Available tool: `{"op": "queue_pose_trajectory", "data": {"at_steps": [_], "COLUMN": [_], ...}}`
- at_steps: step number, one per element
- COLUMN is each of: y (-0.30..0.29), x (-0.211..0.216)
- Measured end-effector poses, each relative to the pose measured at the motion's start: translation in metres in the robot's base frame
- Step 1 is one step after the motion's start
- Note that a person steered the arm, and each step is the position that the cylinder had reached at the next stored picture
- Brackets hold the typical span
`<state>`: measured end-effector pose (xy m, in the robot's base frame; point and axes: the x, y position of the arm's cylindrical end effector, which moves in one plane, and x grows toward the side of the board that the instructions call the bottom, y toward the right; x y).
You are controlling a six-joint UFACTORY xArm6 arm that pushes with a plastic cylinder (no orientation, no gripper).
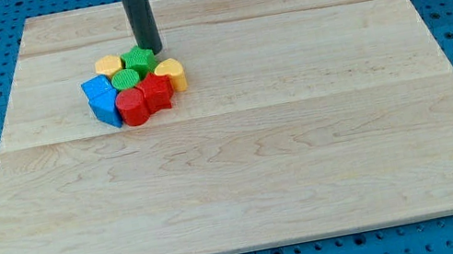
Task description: Move the arm into the group of blocks
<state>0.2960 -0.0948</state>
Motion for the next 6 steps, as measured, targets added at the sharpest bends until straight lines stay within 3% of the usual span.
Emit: {"op": "queue_pose_trajectory", "data": {"at_steps": [1, 3, 4, 6], "y": [-0.028, -0.162, -0.128, -0.025], "x": [-0.023, 0.072, 0.109, 0.101]}}
